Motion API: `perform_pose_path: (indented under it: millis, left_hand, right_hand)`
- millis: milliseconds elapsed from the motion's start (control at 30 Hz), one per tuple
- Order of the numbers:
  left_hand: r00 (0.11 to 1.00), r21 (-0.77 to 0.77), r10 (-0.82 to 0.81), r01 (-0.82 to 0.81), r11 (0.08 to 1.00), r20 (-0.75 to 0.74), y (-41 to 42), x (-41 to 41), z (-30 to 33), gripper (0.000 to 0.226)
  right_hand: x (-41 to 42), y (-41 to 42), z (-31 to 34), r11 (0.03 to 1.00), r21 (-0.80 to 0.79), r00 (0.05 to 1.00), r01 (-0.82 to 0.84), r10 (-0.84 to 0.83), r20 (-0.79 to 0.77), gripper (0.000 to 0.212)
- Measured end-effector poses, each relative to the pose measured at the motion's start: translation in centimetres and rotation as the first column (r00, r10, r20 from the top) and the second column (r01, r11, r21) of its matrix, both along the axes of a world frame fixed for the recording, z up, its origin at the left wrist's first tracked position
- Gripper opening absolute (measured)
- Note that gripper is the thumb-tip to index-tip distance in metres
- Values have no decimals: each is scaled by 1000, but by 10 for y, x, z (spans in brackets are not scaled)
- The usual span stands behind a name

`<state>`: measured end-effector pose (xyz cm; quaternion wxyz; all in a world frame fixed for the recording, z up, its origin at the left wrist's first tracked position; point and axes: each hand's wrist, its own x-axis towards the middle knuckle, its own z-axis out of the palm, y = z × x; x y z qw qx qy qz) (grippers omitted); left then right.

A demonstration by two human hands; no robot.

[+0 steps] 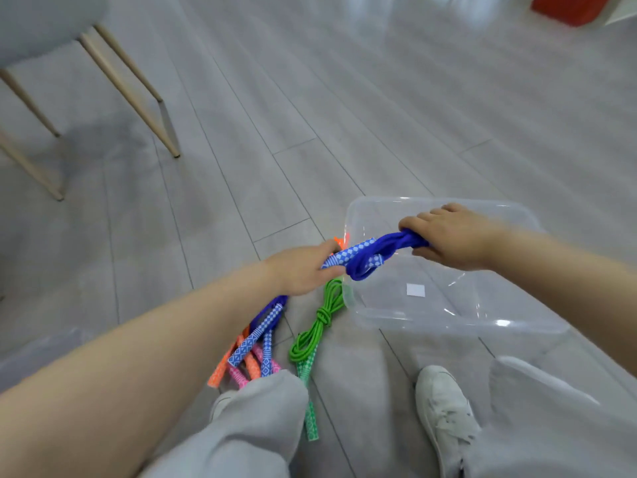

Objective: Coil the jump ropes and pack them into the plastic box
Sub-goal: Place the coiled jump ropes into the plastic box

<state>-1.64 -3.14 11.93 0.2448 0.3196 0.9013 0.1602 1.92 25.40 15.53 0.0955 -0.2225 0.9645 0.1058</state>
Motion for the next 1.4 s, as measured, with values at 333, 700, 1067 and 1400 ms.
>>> perform_pose_path:
  millis: [333, 700, 1067, 1400]
  left_hand:
    - [957, -198, -271, 287, 937, 104, 120, 10, -24, 34]
    - [857, -267, -149, 312, 912, 493, 166, 5, -115, 55]
    - [874, -364, -113, 310, 878, 473, 172, 7, -168, 57]
    - [912, -375, -117, 275, 885, 394, 168, 12, -175, 52]
  right_hand:
    - [37, 102, -75, 948, -88, 901, 306, -259, 348, 28]
    - [50, 121, -148, 929, 57, 808, 365, -347, 477, 29]
    - [36, 102, -193, 893, 174, 580, 415, -407, 706, 36]
    - [46, 111, -207, 860, 137, 585, 491, -442, 680, 33]
